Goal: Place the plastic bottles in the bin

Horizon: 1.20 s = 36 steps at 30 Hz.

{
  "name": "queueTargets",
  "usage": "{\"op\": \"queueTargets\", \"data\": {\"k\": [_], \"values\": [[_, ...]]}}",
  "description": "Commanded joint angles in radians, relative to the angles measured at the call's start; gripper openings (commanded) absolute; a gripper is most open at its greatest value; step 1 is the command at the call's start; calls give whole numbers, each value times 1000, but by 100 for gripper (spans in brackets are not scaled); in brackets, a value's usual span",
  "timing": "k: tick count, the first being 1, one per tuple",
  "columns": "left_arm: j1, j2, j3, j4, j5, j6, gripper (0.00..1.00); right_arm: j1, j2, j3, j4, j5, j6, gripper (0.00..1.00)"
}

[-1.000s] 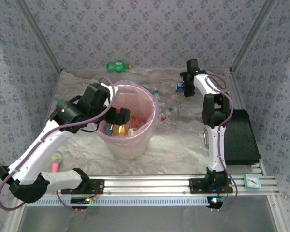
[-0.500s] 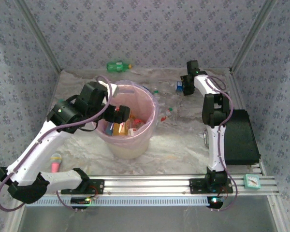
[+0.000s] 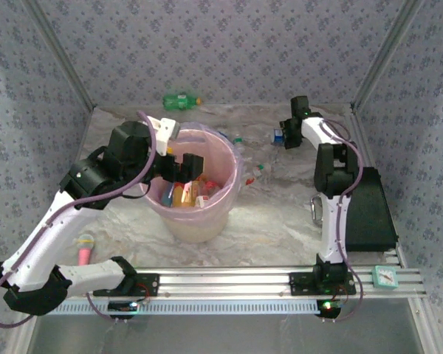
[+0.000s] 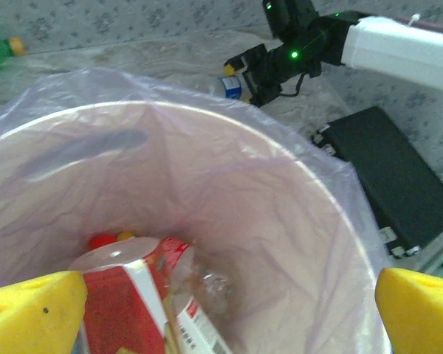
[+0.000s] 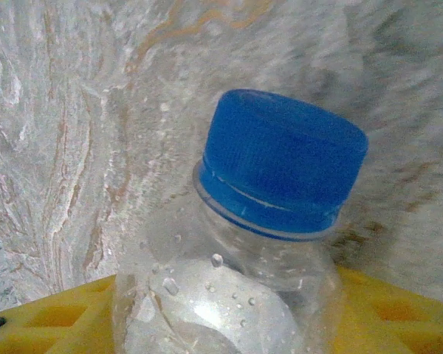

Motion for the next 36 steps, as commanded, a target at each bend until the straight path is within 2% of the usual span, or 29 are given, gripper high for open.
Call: {"op": "queueTargets", "data": {"k": [1, 10, 13, 14, 17, 21, 25, 29, 32, 36], "values": [[-10, -11, -25, 95, 69, -33, 100, -22, -128, -55, 7, 5, -69, 60], [-26, 23, -51, 229, 144, -45, 100, -66, -425, -263, 22, -35, -314, 57], [-26, 49, -48, 264, 203, -15, 100, -83, -550, -350, 47, -59, -409, 52], [-26, 59, -50, 280, 221, -7, 100, -85, -589, -371, 47, -62, -446, 47], [-17, 89, -50, 320, 246, -4, 100, -89, -687, -408, 40, -96, -537, 46], [8, 130, -33, 350, 295, -13, 100, -92, -779, -413, 16, -183, -663, 36], [45, 152, -43, 430, 372, -58, 100, -89, -877, -436, 46, -272, -744, 31], [62, 205, -12, 461, 471, -122, 100, -77, -915, -400, 57, -441, -833, 33], [59, 237, 18, 484, 535, -157, 100, -30, -924, -345, 47, -545, -894, 33], [55, 254, 42, 482, 551, -166, 100, 65, -932, -265, -23, -566, -1012, 34]]}}
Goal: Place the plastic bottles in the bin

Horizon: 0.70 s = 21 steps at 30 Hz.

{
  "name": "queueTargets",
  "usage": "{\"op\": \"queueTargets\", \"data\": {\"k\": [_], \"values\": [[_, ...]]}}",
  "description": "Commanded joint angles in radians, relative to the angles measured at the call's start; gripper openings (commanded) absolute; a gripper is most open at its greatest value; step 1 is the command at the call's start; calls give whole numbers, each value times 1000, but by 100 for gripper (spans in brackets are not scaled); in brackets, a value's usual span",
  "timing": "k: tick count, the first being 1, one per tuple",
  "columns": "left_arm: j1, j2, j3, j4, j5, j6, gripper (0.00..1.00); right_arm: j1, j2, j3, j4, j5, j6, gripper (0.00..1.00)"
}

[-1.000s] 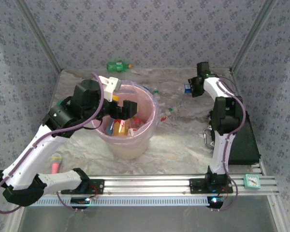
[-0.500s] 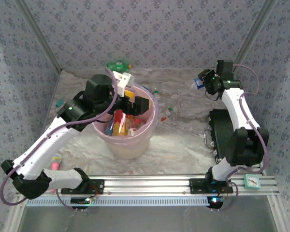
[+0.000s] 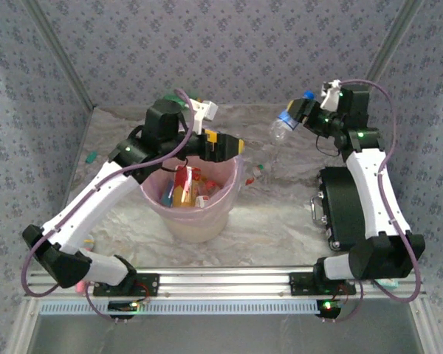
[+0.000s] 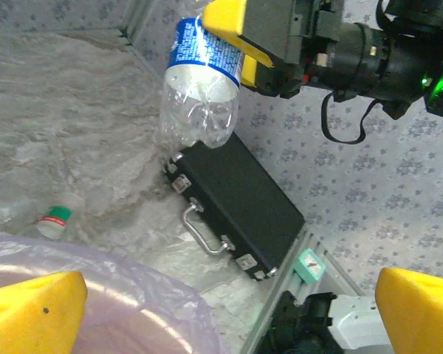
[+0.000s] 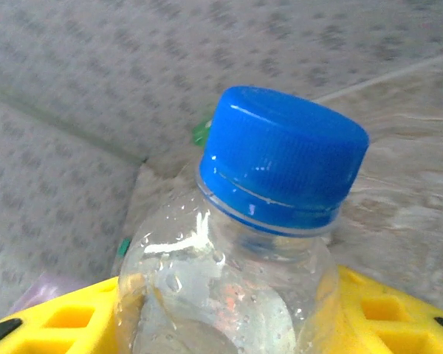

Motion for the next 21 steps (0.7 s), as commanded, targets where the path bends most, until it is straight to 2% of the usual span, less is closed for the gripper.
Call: {"op": "queueTargets", "data": {"k": [1, 14, 17, 21], "values": [[-6, -2, 45, 58, 69, -38, 100, 70, -25, 91, -59, -96, -153, 34], [-16, 58, 97, 78, 98, -46, 99, 253, 17, 212, -27, -261, -172, 36], [-19, 81, 121, 79, 120, -45, 96, 273, 31, 224, -8, -283, -156, 36], [-24, 95, 131, 97, 130, -50, 82, 299, 47, 236, 7, -307, -146, 36]]}}
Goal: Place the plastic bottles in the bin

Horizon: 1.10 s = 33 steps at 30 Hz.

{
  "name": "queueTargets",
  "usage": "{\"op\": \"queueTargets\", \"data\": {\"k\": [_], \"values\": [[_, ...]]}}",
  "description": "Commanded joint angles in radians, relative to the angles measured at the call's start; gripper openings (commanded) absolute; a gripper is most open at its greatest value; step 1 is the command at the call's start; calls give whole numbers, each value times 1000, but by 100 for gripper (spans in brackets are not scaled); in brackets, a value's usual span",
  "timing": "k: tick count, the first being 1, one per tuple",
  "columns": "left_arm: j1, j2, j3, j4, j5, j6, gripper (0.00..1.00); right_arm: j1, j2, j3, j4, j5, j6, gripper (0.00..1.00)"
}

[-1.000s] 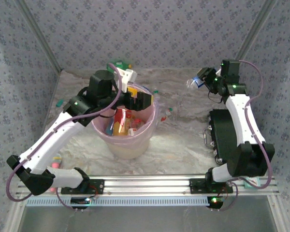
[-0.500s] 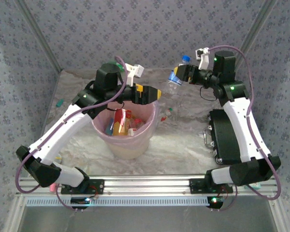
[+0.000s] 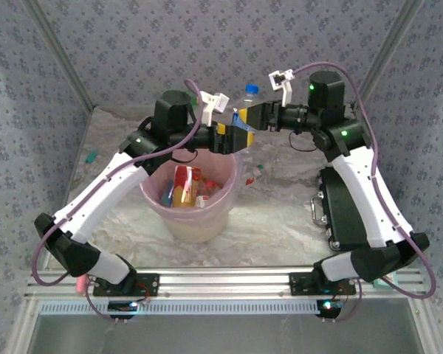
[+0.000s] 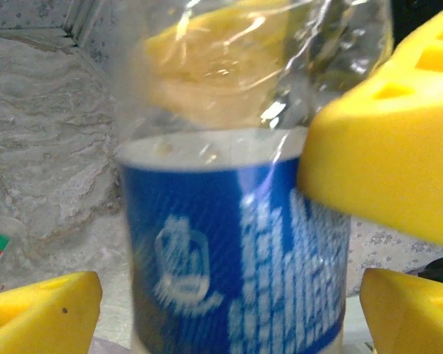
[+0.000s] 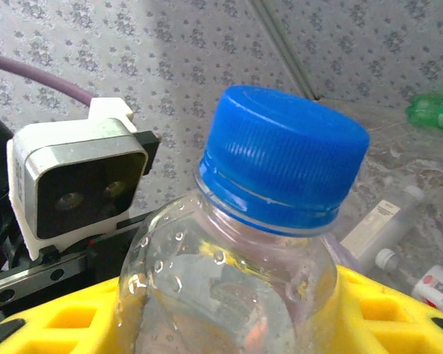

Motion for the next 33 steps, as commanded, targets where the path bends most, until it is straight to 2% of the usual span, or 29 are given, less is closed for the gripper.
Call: {"op": "queueTargets", "data": {"k": [1, 7, 11, 18, 19, 21, 27, 33], "values": [[-8, 7, 40, 41, 37, 0, 78, 21, 16, 40, 19, -45, 2, 36], [-8, 7, 53, 19, 25, 11, 58, 32, 34, 50, 12, -51, -3, 37], [-7, 10, 58, 9, 20, 11, 51, 34, 50, 70, 5, -60, 1, 42], [4, -7, 72, -68, -14, 49, 45, 14, 54, 118, -20, -26, -3, 70], [8, -13, 72, -84, -20, 56, 44, 9, 54, 120, -16, -17, 0, 85], [15, -24, 69, -116, -34, 68, 44, -7, 47, 122, 2, -2, 5, 100], [29, -18, 149, -358, -74, 167, 38, -63, 20, 103, 6, 52, 12, 100], [38, -57, 175, -599, -212, 250, 32, -138, -35, -1, 18, 116, 14, 100]]}}
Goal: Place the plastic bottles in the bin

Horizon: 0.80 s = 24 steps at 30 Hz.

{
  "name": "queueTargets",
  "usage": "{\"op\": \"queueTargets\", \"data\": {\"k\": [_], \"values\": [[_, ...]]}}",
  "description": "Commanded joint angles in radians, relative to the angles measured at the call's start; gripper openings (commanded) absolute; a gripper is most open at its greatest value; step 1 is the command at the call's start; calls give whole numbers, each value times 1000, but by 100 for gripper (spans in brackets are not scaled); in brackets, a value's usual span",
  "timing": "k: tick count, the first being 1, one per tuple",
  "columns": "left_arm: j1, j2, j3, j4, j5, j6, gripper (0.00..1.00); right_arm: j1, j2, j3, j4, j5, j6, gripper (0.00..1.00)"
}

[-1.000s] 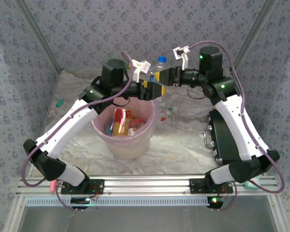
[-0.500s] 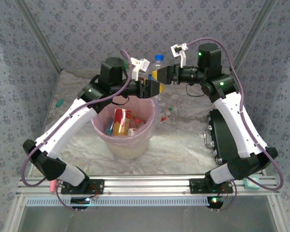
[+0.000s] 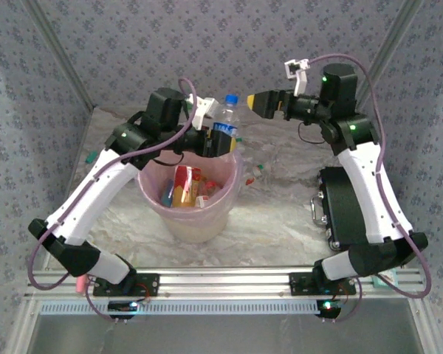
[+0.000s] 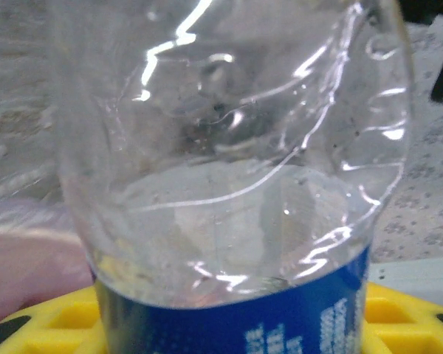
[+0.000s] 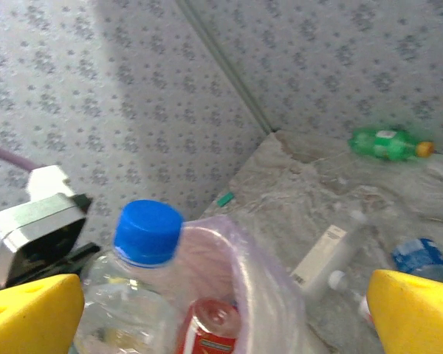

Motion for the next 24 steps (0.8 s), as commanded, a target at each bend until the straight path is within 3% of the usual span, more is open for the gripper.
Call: {"op": "queueTargets", "data": {"k": [1, 6, 14, 20, 24], "values": [[8, -50, 32, -225, -140, 83, 32, -42, -49, -53, 5, 59, 4, 100], [-8, -69, -6, -407, -413, 132, 26, -111, -69, -130, -38, 103, 11, 100], [-16, -101, -180, -412, -475, 148, 20, -171, -77, -252, -87, 150, 30, 100], [-17, -106, -307, -438, -631, 140, 18, -175, -74, -340, -127, 210, 49, 100], [-11, -122, -391, -387, -633, 121, 18, -171, -76, -402, -137, 261, 107, 100]]}}
